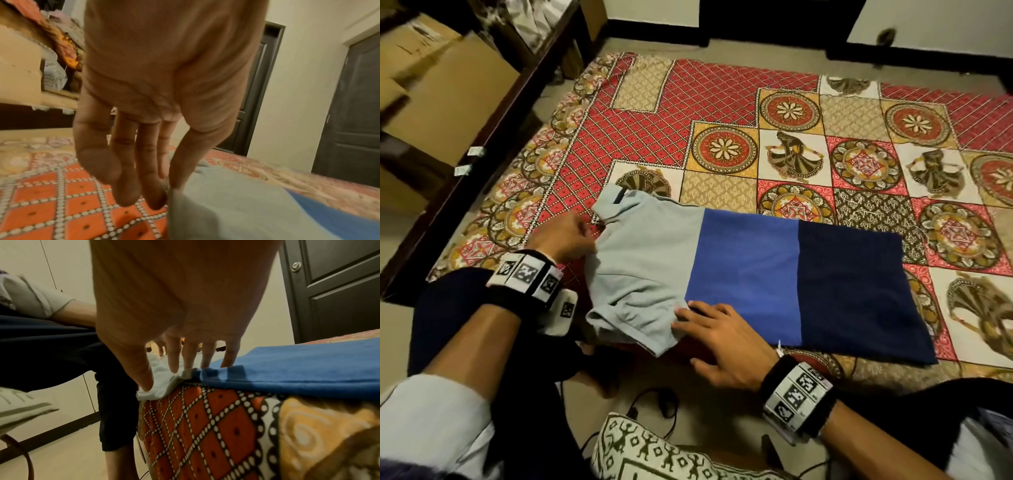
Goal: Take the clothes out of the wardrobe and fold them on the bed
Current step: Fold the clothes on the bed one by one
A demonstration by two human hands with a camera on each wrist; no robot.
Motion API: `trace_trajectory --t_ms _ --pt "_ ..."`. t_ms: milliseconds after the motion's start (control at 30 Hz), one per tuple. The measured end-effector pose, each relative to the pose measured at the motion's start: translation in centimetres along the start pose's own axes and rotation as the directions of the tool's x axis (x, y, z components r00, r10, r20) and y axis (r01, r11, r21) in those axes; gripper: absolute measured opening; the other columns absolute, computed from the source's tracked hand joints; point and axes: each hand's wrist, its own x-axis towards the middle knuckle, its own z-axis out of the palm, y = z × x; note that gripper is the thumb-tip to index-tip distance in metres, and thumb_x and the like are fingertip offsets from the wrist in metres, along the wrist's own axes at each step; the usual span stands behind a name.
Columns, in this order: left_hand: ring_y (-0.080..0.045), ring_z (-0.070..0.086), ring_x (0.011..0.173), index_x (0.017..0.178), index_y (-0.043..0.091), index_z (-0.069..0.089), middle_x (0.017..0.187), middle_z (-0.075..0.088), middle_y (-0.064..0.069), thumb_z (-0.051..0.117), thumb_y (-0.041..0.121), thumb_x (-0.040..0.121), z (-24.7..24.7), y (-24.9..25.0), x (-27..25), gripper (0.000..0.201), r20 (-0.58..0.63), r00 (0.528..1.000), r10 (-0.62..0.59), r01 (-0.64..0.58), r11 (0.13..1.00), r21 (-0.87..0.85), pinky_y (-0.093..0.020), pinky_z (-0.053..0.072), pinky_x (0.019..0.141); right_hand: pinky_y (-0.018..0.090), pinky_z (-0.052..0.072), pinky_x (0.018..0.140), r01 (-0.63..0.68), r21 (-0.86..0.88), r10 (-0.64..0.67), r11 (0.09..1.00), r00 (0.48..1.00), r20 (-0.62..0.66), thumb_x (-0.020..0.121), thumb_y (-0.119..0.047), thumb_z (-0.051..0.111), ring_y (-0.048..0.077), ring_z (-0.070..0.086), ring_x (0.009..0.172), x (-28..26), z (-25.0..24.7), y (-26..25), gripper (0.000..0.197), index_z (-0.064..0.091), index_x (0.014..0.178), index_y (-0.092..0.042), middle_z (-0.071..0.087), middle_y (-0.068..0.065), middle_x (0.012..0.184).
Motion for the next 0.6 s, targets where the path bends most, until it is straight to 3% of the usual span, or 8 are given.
trace_trajectory --t_ms 67,100,167,233,333,433,500,600 --pt "-0.030 0.065 0.094 0.101 0.019 0.069 0.100 0.069 -0.010 0.078 0.026 0.078 0.3 -0.7 0.2 0.026 -0.004 0.999 -0.036 0.036 0.985 0.169 -0.045 0.057 0.087 0.044 0.034 0.113 0.001 0.033 -0.001 0.999 1.000 -0.022 0.085 -0.036 0.064 0.022 0.030 0.153 0.1 -0.2 0.3 0.066 0.046 0.149 -0.030 0.039 -0.006 0.163" --pt "-0.030 0.064 0.098 0.109 0.020 0.067 0.106 0.068 -0.009 0.078 0.027 0.078 0.7 -0.5 0.4 0.034 -0.033 0.999 -0.026 0.032 0.984 0.175 -0.044 0.056 0.090 0.043 0.038 0.110 0.000 0.048 0.002 0.999 0.999 -0.043 0.085 -0.035 0.064 0.020 0.034 0.151 0.2 -0.3 0.3 0.065 0.047 0.148 -0.030 0.042 -0.007 0.161" --pt "-0.030 0.062 0.102 0.124 0.022 0.059 0.117 0.063 -0.007 0.077 0.026 0.081 1.4 0.8 0.6 0.047 -0.143 0.986 0.087 -0.079 0.995 0.064 -0.043 0.054 0.089 0.043 0.043 0.105 -0.016 0.087 0.025 0.996 0.995 -0.099 0.086 -0.031 0.063 0.017 0.042 0.145 0.4 -0.5 0.5 0.063 0.050 0.148 -0.027 0.047 -0.007 0.158" --pt "-0.029 0.060 0.108 0.136 0.018 0.050 0.128 0.054 -0.010 0.074 0.027 0.084 2.0 2.3 1.3 0.058 -0.263 0.934 0.240 -0.249 0.968 0.000 -0.047 0.053 0.091 0.042 0.046 0.104 -0.046 0.121 0.064 0.992 0.986 -0.152 0.086 -0.027 0.063 0.018 0.049 0.139 0.4 -0.5 0.7 0.062 0.053 0.147 -0.024 0.050 -0.004 0.156" --pt "-0.032 0.055 0.114 0.146 0.019 0.042 0.138 0.047 -0.014 0.077 0.026 0.082 2.3 3.3 3.1 0.073 -0.240 0.935 0.260 -0.261 0.965 0.027 -0.051 0.052 0.095 0.043 0.053 0.097 -0.096 0.107 0.120 0.990 0.963 -0.241 0.087 -0.024 0.062 0.023 0.060 0.126 0.1 -0.4 0.9 0.053 0.060 0.140 -0.020 0.057 -0.001 0.150" --pt "-0.031 0.059 0.106 0.139 0.023 0.054 0.127 0.061 -0.012 0.080 0.024 0.075 1.5 3.3 4.8 0.068 -0.103 0.947 0.304 -0.292 0.949 0.117 -0.046 0.055 0.089 0.045 0.057 0.091 -0.199 0.104 0.222 0.975 0.913 -0.342 0.086 -0.019 0.064 0.027 0.065 0.117 -0.3 -1.5 1.9 0.044 0.068 0.129 -0.018 0.064 0.003 0.141" --pt "-0.029 0.060 0.096 0.124 0.024 0.067 0.111 0.066 -0.009 0.081 0.030 0.073 1.0 3.3 5.6 0.054 -0.048 0.935 0.351 -0.332 0.915 0.230 -0.042 0.055 0.086 0.044 0.054 0.098 -0.274 0.099 0.290 0.957 0.876 -0.385 0.087 -0.018 0.065 0.028 0.064 0.122 -0.8 -2.8 3.5 0.043 0.069 0.130 -0.015 0.064 0.007 0.142" --pt "-0.024 0.055 0.080 0.101 0.021 0.071 0.086 0.062 -0.004 0.068 0.047 0.077 0.7 3.4 6.4 0.036 -0.085 0.903 0.421 -0.372 0.866 0.335 -0.043 0.051 0.087 0.047 0.048 0.109 -0.430 0.081 0.422 0.899 0.805 -0.416 0.089 -0.012 0.065 0.030 0.055 0.134 -1.8 -5.1 6.9 0.050 0.062 0.140 -0.012 0.056 0.011 0.150"
